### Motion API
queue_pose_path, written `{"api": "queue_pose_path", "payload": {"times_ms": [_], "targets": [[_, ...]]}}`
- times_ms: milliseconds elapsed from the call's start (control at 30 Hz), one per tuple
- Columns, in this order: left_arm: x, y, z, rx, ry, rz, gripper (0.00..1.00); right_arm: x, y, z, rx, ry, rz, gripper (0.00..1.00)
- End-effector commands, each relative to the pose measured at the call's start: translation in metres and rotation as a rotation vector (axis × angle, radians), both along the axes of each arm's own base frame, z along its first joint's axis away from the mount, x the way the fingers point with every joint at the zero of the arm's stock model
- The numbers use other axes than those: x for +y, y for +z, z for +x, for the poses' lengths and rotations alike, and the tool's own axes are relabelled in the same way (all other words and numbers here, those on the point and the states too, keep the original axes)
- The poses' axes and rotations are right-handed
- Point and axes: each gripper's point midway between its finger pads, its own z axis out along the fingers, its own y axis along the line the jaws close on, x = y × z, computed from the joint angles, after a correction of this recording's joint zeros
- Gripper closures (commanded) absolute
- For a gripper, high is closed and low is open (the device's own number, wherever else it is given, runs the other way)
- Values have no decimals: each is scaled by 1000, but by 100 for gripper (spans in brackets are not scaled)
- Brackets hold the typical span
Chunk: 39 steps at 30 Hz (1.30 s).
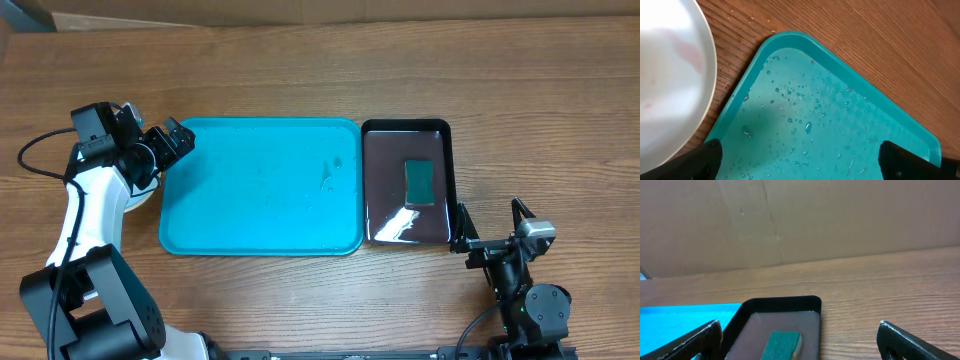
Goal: Clean dirty plates on tray and stack at the side
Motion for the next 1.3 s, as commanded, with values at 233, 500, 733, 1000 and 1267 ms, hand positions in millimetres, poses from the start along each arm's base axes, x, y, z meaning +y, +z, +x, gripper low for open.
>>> {"api": "queue_pose_path", "payload": {"times_ms": [233, 500, 733, 1000, 1267], "targets": [[1, 14, 5, -37, -19, 26, 0, -3, -1, 0, -6, -17, 3, 0], [2, 12, 4, -31, -14, 35, 0, -3, -1, 0, -6, -16, 4, 0], [-20, 45, 5, -94, -57, 96, 0, -3, -1, 0, -6, -16, 4, 0], [-89, 116, 0, -280, -212, 136, 0, -3, -1, 0, -6, -17, 4, 0], [-116, 196, -33, -502, -263, 170, 0, -3, -1, 0, -6, -17, 4, 0]]}}
